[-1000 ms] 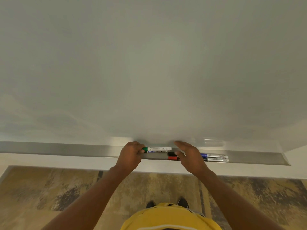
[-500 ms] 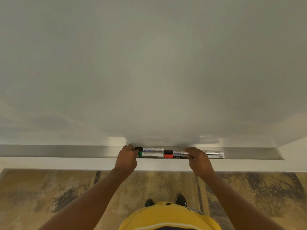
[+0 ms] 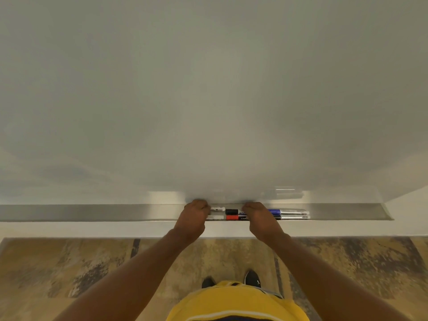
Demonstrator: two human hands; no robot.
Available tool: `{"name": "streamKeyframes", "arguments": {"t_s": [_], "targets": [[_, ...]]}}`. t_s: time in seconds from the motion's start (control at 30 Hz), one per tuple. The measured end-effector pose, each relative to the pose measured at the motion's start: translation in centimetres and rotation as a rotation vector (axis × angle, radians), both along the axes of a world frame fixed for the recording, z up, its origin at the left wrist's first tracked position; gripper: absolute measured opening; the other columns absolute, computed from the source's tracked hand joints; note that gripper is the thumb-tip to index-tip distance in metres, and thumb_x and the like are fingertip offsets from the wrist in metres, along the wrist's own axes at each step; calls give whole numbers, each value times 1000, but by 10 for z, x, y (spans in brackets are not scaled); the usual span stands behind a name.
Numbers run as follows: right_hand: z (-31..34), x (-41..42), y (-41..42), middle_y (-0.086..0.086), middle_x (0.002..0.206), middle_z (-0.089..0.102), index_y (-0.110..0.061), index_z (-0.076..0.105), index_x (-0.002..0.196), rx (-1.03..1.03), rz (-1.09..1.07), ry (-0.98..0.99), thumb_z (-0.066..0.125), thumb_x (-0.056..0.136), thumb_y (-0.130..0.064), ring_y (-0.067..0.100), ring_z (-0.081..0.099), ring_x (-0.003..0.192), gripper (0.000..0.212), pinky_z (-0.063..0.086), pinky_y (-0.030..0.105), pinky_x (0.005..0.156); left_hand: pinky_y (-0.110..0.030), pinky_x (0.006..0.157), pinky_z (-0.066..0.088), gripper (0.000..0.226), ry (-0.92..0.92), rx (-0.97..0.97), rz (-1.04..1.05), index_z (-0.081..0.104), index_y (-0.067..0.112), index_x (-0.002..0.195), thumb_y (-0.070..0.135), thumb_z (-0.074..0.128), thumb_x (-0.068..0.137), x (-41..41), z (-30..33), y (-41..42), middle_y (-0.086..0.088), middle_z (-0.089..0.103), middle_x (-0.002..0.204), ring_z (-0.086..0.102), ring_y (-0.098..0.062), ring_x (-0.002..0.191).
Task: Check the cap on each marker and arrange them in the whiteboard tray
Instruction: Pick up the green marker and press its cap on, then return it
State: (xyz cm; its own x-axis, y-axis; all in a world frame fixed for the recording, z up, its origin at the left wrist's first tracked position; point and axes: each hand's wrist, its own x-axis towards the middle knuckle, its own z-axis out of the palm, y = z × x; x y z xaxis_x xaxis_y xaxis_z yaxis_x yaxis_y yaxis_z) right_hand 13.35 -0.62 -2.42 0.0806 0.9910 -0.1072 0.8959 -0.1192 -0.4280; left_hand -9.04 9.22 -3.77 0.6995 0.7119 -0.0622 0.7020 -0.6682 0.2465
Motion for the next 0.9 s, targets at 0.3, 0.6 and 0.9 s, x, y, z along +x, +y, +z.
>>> {"name": "streamKeyframes", "arguments": {"t_s": [0.3, 0.6, 0.9], "targets": [[-6, 1, 3, 8, 124, 60, -10, 59, 122, 2, -10, 26, 61, 84, 5, 23, 52, 116, 41, 38, 28, 101, -35, 77, 54, 36, 9, -17, 1, 68, 8, 92, -11, 61, 63, 4, -7, -1, -8, 65, 94, 59, -27, 91], [9, 57, -11, 7, 98, 69, -11, 69, 93, 47, -23, 31, 53, 64, 14, 30, 63, 92, 41, 53, 34, 76, -34, 80, 54, 35, -23, -19, 23, 67, 10, 99, -6, 67, 68, 4, -8, -2, -6, 65, 98, 59, -26, 93], [6, 104, -42, 7, 114, 66, -11, 65, 113, -91, -146, -88, 51, 72, 15, 27, 58, 105, 51, 46, 29, 86, -39, 75, 56, 32, 15, -42, 57, 67, 12, 100, -5, 64, 72, 7, -11, -4, -5, 64, 100, 58, -25, 95]]}}
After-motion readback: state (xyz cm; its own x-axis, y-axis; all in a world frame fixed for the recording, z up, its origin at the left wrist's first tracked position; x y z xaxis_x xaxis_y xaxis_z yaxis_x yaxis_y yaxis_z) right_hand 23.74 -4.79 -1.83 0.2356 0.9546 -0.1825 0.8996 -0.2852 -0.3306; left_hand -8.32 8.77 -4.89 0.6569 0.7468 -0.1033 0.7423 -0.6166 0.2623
